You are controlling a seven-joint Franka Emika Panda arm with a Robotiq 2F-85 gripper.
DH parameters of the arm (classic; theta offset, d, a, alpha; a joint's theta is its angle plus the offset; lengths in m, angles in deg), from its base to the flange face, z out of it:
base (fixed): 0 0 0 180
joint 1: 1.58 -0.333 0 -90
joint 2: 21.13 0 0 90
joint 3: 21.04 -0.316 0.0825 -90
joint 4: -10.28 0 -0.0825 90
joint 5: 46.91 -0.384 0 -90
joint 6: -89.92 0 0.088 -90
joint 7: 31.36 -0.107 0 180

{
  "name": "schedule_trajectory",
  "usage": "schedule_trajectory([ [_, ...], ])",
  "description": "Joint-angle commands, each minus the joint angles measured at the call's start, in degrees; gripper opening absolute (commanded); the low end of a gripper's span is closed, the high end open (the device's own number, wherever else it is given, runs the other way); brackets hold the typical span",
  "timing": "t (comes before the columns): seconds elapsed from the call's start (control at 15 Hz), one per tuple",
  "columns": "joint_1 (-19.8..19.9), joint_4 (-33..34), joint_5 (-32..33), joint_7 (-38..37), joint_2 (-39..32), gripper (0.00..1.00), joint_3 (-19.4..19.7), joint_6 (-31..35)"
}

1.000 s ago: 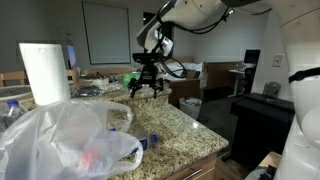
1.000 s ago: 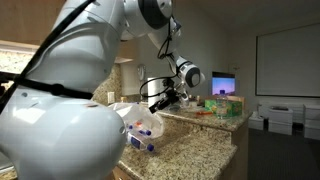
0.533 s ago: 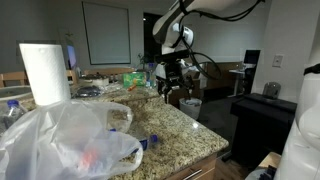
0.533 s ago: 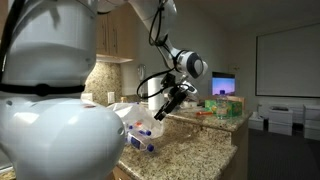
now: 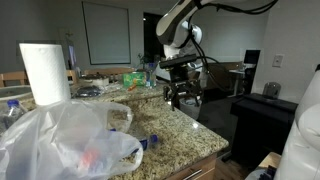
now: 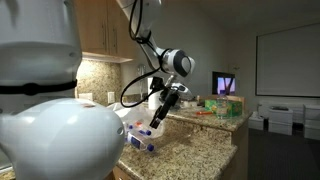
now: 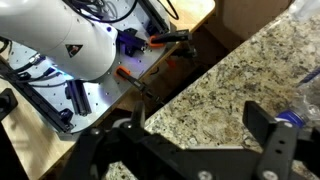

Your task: Pick up the bottles from the counter and put them in the plastic bag

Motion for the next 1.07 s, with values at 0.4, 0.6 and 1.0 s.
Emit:
schedule_trajectory([
  [0.4, 1.8, -3.0, -10.1, -5.7, 2.2, 1.0, -4.3, 17.2],
  [0.6, 1.7, -4.1, -10.1, -6.1, 3.0, 1.0, -4.9, 19.0],
  [1.0, 1.2, -10.8, -21.8, -5.8, -2.0, 1.0, -5.3, 25.5],
])
